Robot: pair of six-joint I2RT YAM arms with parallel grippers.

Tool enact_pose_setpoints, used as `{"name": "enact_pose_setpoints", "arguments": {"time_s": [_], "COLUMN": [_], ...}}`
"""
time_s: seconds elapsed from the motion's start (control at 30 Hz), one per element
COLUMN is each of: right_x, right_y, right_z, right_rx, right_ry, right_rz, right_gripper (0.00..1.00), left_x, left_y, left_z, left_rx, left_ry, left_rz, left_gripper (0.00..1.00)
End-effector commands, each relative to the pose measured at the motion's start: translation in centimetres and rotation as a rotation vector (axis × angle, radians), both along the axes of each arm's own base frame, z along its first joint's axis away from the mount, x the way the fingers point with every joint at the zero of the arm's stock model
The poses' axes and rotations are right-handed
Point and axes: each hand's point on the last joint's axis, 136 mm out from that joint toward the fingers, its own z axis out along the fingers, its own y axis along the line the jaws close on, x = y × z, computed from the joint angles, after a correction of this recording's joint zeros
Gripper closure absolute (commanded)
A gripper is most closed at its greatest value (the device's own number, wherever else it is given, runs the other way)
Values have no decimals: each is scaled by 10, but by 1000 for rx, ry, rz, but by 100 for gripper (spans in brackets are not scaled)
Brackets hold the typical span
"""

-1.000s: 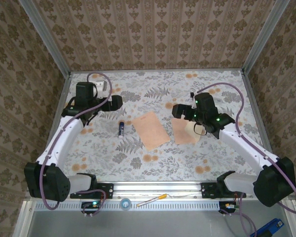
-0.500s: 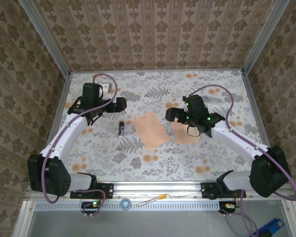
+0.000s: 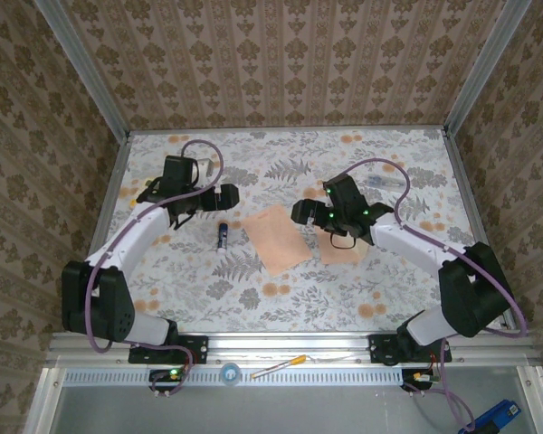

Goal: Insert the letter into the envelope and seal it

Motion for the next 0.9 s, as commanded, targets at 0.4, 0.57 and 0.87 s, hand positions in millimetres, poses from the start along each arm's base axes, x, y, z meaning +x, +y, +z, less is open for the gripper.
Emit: {"name": "enact_pose_setpoints", "arguments": {"time_s": [0.4,0.57,0.87], "right_x": [-20,-28,-31], "right_y": [25,28,39], "right_z": [-2,-15,-39], "right_rx": [88,102,163], "right_ry": [82,140,204], "right_rz": [135,155,161], "right_gripper": [0,0,0], "left_x": [-6,-5,2], "left_y": [-15,-25,-49], "left_z": [-23,-30,-43], "left_rx": [-49,-80,-123], "left_ry": [79,101,139], "left_rz": [-4,-8,-22], "left_gripper": [0,0,0]}}
